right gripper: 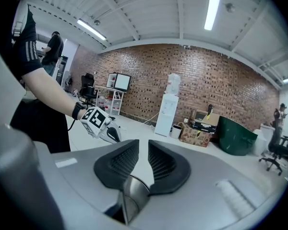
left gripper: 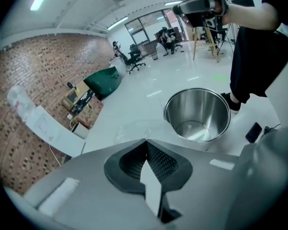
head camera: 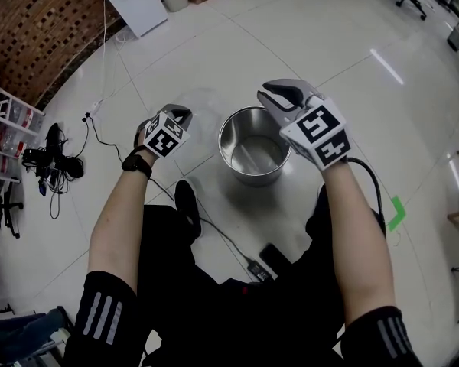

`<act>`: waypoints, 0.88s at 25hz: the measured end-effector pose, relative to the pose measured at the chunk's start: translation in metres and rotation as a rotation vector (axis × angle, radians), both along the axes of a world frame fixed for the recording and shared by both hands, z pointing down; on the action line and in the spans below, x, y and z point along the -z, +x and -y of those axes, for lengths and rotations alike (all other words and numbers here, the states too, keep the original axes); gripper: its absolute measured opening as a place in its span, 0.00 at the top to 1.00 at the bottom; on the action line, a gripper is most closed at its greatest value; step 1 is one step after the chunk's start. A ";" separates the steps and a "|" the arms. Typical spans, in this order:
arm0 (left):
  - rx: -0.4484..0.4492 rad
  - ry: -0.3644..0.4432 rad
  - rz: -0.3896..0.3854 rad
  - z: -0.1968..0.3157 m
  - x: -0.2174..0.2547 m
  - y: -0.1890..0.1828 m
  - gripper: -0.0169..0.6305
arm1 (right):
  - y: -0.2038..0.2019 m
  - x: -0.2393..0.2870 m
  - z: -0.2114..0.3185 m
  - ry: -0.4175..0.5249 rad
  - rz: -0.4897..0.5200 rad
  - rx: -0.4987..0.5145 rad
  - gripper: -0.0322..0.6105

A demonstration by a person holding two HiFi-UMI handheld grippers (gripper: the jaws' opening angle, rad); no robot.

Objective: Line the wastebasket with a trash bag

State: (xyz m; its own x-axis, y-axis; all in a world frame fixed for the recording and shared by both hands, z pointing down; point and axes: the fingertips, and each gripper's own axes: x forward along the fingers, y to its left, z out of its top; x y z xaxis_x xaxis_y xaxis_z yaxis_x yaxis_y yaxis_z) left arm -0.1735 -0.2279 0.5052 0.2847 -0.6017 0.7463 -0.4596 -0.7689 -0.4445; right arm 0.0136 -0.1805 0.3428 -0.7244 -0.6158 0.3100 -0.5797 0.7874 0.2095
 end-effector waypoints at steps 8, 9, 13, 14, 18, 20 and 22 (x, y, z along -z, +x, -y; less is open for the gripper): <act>-0.160 0.129 -0.086 -0.020 0.061 0.085 0.98 | 0.012 0.002 0.001 -0.006 0.015 -0.026 0.84; -0.186 0.133 -0.099 -0.025 0.064 0.098 0.98 | 0.013 0.003 0.002 -0.007 0.015 -0.029 0.84; -0.306 0.119 -0.110 -0.055 0.053 0.150 0.98 | 0.018 0.004 0.002 -0.013 0.022 -0.040 0.84; -0.340 0.108 -0.099 -0.064 0.044 0.161 0.98 | 0.020 0.002 0.001 -0.018 0.020 -0.043 0.84; -0.475 0.037 -0.026 -0.099 0.000 0.195 0.98 | 0.024 -0.006 0.001 -0.032 -0.022 -0.041 0.84; -0.526 -0.006 -0.008 -0.114 -0.018 0.206 0.98 | 0.025 -0.010 0.001 -0.038 -0.039 -0.032 0.84; -0.567 -0.054 0.002 -0.126 -0.036 0.215 0.98 | 0.025 -0.014 0.002 -0.046 -0.052 -0.032 0.84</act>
